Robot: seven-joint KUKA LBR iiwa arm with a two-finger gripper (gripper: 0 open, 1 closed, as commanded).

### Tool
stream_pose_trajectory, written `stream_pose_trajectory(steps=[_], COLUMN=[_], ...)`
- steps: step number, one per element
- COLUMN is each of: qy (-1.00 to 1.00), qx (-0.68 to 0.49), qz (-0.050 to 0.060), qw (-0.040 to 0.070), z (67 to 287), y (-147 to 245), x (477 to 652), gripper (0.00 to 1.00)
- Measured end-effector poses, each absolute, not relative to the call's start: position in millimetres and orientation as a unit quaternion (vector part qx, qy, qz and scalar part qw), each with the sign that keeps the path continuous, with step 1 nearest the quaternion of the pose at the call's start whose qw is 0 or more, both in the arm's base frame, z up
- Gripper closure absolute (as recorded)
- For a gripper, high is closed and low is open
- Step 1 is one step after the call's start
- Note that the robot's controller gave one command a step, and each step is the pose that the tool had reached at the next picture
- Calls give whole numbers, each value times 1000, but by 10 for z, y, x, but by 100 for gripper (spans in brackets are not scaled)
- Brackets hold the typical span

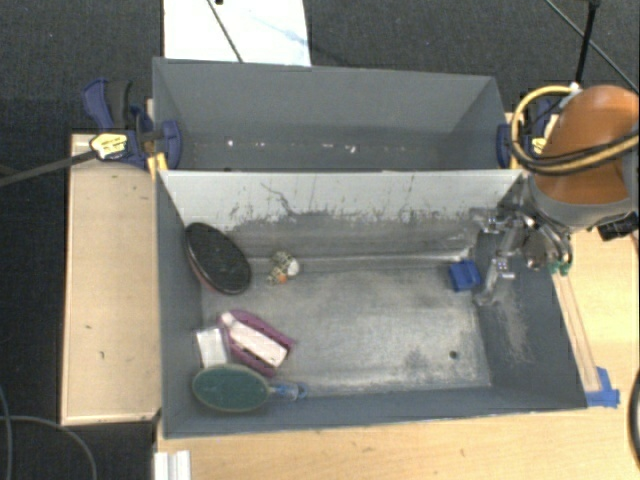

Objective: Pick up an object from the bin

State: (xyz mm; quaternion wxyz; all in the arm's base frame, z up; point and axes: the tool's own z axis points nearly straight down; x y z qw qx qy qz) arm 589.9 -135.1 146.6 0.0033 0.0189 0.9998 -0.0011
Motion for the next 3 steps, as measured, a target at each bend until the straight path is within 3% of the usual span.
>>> stream_pose_trajectory(steps=[1,2,3], qy=[1000,1000,1000], qx=[14,12,13], qz=[0,0,-1], qw=[-2,2,6], z=[660,713,2513], y=[-1432,-1430,-1372], x=[5872,5895,5594], gripper=[0,100,100])
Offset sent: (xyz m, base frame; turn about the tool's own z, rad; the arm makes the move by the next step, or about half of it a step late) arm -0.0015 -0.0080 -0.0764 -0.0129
